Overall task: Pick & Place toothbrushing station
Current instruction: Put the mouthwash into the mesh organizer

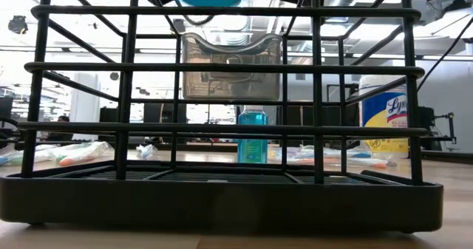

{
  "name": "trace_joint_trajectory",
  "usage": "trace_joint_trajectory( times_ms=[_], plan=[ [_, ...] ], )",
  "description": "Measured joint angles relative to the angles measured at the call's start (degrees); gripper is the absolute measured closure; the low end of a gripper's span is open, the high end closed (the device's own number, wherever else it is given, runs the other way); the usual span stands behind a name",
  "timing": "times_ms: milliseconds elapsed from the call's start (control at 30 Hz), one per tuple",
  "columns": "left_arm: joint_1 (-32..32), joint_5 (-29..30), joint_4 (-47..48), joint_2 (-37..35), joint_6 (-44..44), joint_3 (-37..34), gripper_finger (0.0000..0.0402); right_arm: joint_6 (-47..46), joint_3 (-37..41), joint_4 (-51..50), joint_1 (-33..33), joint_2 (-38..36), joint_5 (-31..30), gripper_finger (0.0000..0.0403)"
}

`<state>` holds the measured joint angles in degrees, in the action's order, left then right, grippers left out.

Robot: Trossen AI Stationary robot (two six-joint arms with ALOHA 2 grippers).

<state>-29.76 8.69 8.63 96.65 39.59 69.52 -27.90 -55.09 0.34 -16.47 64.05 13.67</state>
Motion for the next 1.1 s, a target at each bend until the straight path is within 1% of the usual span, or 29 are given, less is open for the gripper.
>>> trace_joint_trajectory(
  times_ms=[300,500,733,900,1100],
  plan=[
    [-0.8,-0.1,0.1,3.5,0.1,0.0,0.0324,0.0,0.0,0.1,0.0,0.0,0.0,0.0207],
    [-1.5,0.2,2.2,3.7,-0.5,-0.2,0.0324,0.8,0.0,0.1,0.0,0.0,0.4,0.0207],
    [-1.8,1.5,2.2,3.7,-1.5,-3.0,0.0324,0.9,0.0,0.1,0.0,0.0,1.3,0.0207],
    [-1.8,2.0,0.7,3.7,-1.4,-3.7,0.0324,0.9,0.0,0.1,0.0,0.0,1.3,0.0207],
    [-1.3,4.7,-2.9,3.7,-1.8,-3.7,0.0324,-0.2,0.0,0.1,0.0,0.0,1.3,0.0207]
  ],
)
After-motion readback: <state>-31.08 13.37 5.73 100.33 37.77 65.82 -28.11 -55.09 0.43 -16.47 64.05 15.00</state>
